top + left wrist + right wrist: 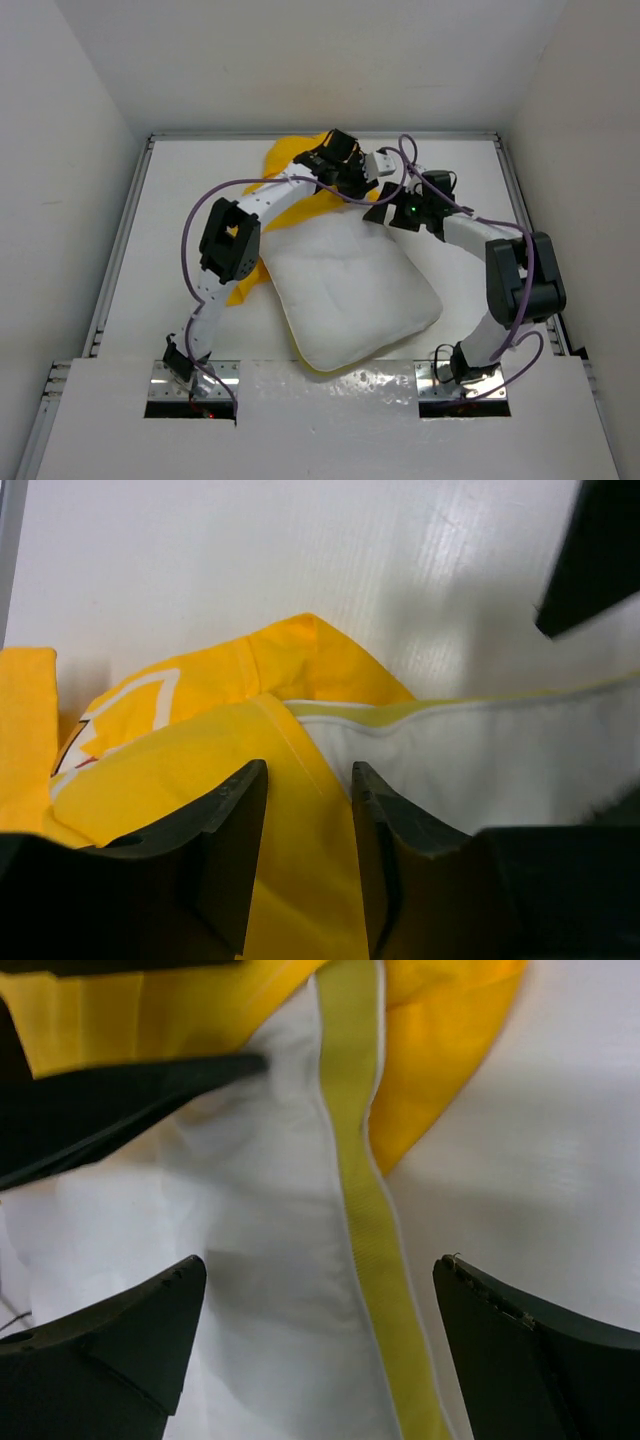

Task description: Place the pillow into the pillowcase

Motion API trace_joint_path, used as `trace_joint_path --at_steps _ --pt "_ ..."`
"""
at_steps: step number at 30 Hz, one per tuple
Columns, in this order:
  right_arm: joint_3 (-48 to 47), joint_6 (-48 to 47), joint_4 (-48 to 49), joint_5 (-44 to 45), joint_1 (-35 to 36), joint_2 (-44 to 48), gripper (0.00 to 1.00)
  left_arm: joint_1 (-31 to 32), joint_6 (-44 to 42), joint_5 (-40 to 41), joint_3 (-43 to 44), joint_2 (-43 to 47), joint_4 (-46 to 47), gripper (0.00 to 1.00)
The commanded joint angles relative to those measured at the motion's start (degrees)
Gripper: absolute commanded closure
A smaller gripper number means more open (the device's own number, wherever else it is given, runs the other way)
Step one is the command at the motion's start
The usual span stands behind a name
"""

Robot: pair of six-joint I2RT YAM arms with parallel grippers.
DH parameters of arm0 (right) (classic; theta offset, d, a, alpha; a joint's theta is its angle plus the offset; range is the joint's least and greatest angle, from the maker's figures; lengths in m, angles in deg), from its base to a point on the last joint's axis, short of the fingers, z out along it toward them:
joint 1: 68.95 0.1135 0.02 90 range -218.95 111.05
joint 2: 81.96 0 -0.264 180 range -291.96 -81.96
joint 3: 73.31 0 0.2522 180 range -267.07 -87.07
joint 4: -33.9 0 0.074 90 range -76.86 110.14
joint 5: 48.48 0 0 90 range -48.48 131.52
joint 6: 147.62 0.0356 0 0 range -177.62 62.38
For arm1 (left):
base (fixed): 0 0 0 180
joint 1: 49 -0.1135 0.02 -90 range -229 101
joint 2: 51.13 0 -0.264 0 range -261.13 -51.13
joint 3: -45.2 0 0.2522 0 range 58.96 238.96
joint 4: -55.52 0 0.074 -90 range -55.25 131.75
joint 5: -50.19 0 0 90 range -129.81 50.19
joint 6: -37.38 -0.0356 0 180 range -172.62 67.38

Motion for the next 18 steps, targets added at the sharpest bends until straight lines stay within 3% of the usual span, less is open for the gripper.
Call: trace_joint_path --at_steps 1,4,6,8,9,10,13,14,17,18 --pt "1.4 1.21 5.33 -7.47 1.02 -1.72 0.07 0.09 2.72 5.75 1.46 -0.63 5.67 0.63" --pt "1.67 1.83 6.23 -7.03 2.43 -2.42 0.07 0.09 2.72 4.43 1.99 -0.63 4.18 0.64" --pt "1.32 2.7 7.28 -6.94 2.96 -4.0 0.09 0.09 3.25 5.13 1.73 -0.8 4.17 0.83" --pt "0.79 3.93 8.51 -7.47 3.66 -5.5 0.23 0.09 4.65 6.45 1.99 -0.71 4.35 1.0" --pt "-0.08 4.37 8.95 -7.73 3.92 -7.33 0.3 0.17 4.92 6.36 2.25 -0.54 3.82 1.0" --pt "-0.7 4.64 8.78 -7.91 4.62 -8.31 0.54 0.09 5.88 5.4 3.64 -0.45 3.38 1.0" --pt "-3.07 5.08 6.59 -6.34 6.29 -10.77 0.93 0.09 7.46 1.55 7.07 0.25 1.45 1.0" --pt "-3.51 4.38 6.06 -5.81 6.65 -10.86 1.0 0.09 7.9 0.66 7.7 0.43 1.36 1.0" --pt "-4.39 1.31 4.38 -2.3 9.19 -8.5 1.0 0.09 9.58 -5.04 10.59 0.87 0.31 1.0" --pt "-4.22 -0.26 3.95 -1.59 11.03 -7.1 1.0 0.17 9.4 -11.07 11.39 0.96 -1.44 1.0"
